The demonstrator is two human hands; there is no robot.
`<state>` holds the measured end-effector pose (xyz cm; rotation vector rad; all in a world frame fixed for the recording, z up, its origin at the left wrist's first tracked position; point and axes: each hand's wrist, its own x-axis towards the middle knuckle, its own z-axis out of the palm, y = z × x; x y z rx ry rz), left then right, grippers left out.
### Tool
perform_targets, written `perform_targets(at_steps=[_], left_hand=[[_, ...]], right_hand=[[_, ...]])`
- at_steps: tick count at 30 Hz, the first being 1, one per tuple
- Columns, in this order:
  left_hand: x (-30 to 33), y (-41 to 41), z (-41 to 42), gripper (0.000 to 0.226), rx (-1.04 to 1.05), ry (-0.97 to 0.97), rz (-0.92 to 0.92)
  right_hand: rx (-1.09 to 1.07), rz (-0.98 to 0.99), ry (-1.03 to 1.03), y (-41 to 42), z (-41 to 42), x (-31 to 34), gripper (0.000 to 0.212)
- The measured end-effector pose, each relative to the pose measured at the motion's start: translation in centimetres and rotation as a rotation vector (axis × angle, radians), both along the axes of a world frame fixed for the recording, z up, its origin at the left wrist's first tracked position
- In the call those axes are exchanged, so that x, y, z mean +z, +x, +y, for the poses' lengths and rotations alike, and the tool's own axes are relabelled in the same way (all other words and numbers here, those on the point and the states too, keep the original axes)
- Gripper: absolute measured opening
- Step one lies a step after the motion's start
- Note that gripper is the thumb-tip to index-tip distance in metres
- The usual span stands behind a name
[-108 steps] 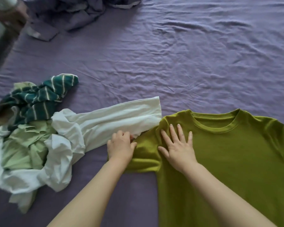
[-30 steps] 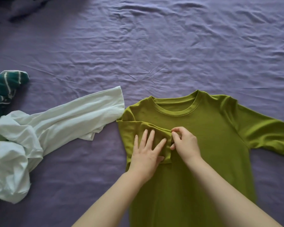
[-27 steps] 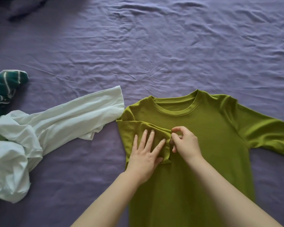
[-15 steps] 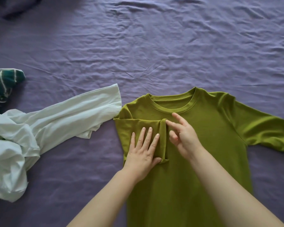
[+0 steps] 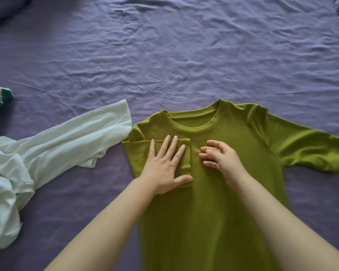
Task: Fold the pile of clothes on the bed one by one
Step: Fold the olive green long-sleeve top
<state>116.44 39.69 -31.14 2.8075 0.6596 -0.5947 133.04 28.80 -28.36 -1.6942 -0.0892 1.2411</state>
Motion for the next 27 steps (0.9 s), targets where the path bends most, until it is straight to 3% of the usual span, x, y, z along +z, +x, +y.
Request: perform_targets(at_steps=[3,8,14,18,21,25,27], left_hand=[[-0.2,0.8,-1.8,0.098,0.107,0.045,0.024],[0.2,2.4,-3.1,0.099,0.199,0.052,0.064],[1.7,9.9,-7.2,0.078,0.048,-0.016,-0.010],[1.5,16.2,-10.5,0.073,-0.027,-0.054,-0.072],[1.1,19.7,-11.8,0.079,-0.002,-0.040,-0.098],[0.3,21.9,-11.9,0.101,0.024,-0.013,-0.019],[0.1,22.6,-11.2,0.112,-0.014,0.011,0.006]], right_hand=[[0.011,-0.168,-0.066,2.5,-2.5,-0.1,0.027],[0.255,-0.704,-0.227,7.3,-6.8,0.6,0.033],[0.410,-1.059,-0.438,14.4,-10.9,1.4,0.037],[0.427,-1.108,-0.665,18.4,-13.5,1.2,0.048],[0.390,-0.987,-0.798,19.8,-15.0,0.8,0.066],[0.174,-0.821,-0.797,20.6,-15.7,-0.1,0.096],[0.015,-0.766,-0.750,21.2,-15.9,-0.5,0.098]])
